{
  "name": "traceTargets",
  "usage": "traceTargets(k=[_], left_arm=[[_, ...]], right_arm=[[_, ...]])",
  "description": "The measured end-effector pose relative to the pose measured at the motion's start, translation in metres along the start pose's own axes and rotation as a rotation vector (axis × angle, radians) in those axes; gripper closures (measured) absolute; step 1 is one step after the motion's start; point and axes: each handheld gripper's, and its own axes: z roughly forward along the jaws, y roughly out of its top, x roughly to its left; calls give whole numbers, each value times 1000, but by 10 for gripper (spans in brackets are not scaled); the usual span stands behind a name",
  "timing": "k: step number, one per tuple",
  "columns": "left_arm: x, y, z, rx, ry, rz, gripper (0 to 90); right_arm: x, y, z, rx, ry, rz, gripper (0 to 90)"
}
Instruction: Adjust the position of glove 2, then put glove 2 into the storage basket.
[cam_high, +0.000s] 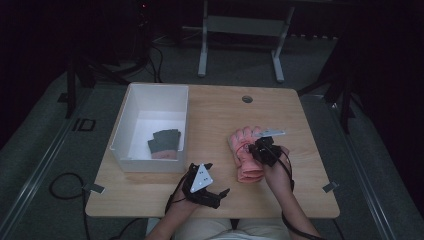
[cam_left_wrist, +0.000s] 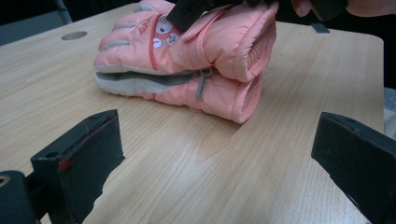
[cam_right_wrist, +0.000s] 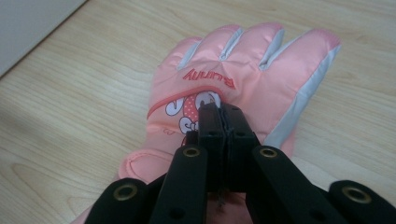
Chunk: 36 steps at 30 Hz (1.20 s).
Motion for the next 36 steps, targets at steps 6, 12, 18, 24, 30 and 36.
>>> traceTargets(k=[6,12,18,24,30,36], left_arm=[[0,0,-1,-4,-2,-2,16],[4,0,-2,-8,11,-23,17],[4,-1,1,6,0,-3,17],[2,0,3,18,-8,-3,17],[4,2,5,33,-8,-38,17],[13,13,8,49,-30,-125,33]], right_arm=[[0,-2,7,12,8,2,863],[-2,1,2,-11,30,11,784],[-13,9,-20,-80,66,-12,591],[-30,10,-31,-106,99,1,382],[-51,5,-39,-125,161,23,190],[-72,-3,-45,-131,135,-65,137]])
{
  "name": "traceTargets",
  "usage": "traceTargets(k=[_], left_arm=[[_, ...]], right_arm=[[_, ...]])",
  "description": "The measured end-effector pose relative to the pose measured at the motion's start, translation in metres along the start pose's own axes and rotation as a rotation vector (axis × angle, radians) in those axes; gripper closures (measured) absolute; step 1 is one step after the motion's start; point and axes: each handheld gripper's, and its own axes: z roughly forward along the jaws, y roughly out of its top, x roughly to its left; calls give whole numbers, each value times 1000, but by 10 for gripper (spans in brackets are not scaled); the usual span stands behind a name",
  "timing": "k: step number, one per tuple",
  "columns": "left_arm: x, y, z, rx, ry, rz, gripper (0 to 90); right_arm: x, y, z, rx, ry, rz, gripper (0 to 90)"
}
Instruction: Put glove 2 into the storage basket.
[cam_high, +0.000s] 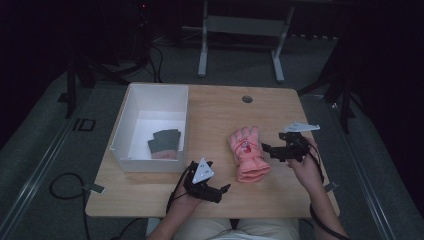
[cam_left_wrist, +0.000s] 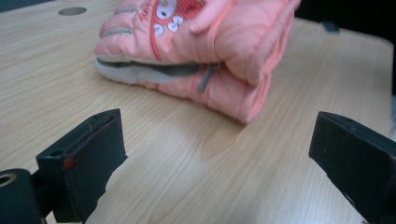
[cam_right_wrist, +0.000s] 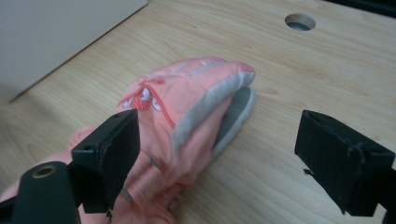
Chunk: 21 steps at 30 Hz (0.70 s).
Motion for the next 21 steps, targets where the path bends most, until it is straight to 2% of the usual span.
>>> traceTargets(k=[3,4,7,8,9,10,11,12,13,14,16,19,21], left_arm=[[3,13,1,24,-11,-36,33],[3,17,2,28,-11,-40,33],[2,31,8,38,-18,-16,33],[2,31,8,38,-18,-16,33],[3,41,15,45,-45,-16,33],[4,47,19,52,-51,-10,34],[4,52,22,61,-54,-3,34],[5,58,25,66,-55,2,34],[6,63,28,75,-47,8,34],[6,63,28,75,-47,8,37],[11,76,38,88,-47,10,39],[17,86,46,98,-36,1,52],[21,92,50,109,-20,-4,74]], right_arm=[[-5,-1,-8,0,14,18,136],[-5,-1,-14,-20,27,24,135],[-4,0,-18,-41,36,38,131],[-4,0,-18,-41,36,38,131],[-4,1,-19,-52,64,45,111],[-2,4,-18,-57,93,47,116],[0,9,-16,-49,72,26,198],[0,9,-16,-49,72,26,198],[0,11,-14,-44,68,20,302],[0,11,-14,-44,68,20,302],[0,18,-10,-38,76,17,586],[1,23,-1,-19,77,0,682],[1,26,5,-12,81,-9,716]])
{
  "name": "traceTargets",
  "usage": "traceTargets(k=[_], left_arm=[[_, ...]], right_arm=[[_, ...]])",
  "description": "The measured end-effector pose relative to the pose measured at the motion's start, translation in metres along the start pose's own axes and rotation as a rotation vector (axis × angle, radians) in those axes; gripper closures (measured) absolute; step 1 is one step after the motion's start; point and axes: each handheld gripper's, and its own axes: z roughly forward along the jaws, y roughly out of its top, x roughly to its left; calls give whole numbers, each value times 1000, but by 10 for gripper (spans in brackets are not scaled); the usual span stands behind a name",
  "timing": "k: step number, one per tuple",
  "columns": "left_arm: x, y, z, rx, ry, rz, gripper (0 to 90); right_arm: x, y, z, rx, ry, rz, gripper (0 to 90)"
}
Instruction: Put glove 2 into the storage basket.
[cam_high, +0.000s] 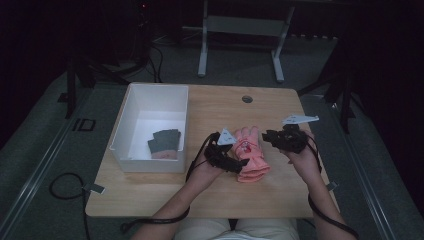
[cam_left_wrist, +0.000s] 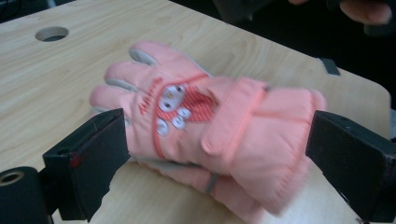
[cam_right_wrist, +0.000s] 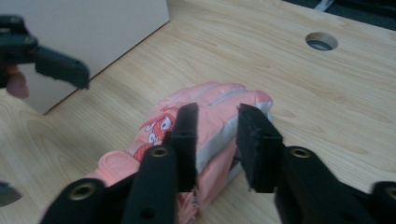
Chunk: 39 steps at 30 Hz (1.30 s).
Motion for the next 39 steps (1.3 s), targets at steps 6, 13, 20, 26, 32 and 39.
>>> traceTargets(k=[6,13,20,26,32,39], left_arm=[[10,14,10,33,23,-23,198],[23,10,25,86,67,-116,258],[38,-10,49,236,33,-197,257],[43,-18,68,294,-1,-249,249],[49,-26,78,284,-102,-315,428],[43,-18,73,282,-84,-242,738]], right_arm=[[-1,4,13,34,3,-5,759],[3,-4,31,66,-8,3,604],[-1,-17,49,127,-23,28,502],[-2,-32,65,215,-4,32,492],[2,-36,69,223,5,41,664],[7,-36,67,187,-4,64,737]])
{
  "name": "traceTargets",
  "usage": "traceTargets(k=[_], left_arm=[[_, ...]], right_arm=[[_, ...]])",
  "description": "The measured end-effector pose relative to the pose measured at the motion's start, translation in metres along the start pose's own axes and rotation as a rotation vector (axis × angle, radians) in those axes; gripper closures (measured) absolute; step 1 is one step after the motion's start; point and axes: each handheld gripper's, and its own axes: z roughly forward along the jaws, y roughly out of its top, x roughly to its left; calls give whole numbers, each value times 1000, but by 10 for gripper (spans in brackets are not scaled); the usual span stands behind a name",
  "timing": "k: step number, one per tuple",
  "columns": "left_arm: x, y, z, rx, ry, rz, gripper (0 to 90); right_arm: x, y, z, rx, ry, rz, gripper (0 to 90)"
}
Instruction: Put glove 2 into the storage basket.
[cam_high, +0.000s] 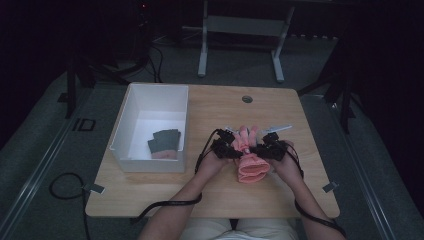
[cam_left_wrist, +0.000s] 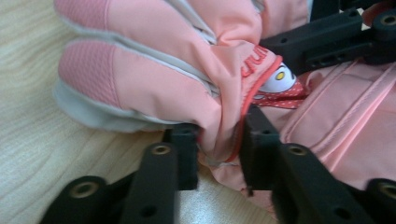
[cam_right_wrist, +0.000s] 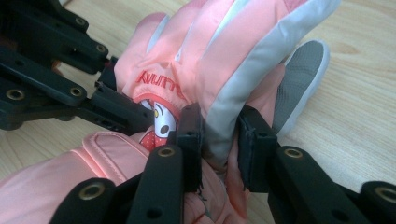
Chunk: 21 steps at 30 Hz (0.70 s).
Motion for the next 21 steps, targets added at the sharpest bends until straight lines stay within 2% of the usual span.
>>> traceTargets(k=[4,6,8,9,10,15,21], left_arm=[[-4,5,-5,-3,-15,7,770],[-7,7,-9,-3,-15,24,774],[-9,9,-11,-1,-19,26,782],[-14,12,-17,-7,-22,40,782],[-16,13,-20,-13,-23,46,787],[-22,20,-33,-36,-27,73,791],[-33,33,-59,-62,-16,120,792]], right_arm=[[-2,0,-8,-27,20,26,748],[-3,0,-11,-38,25,32,749],[-3,0,-14,-44,27,30,750],[-2,1,-16,-48,25,28,751],[0,2,-23,-65,25,21,753],[2,6,-36,-105,32,11,755],[10,18,-59,-167,37,-13,755]])
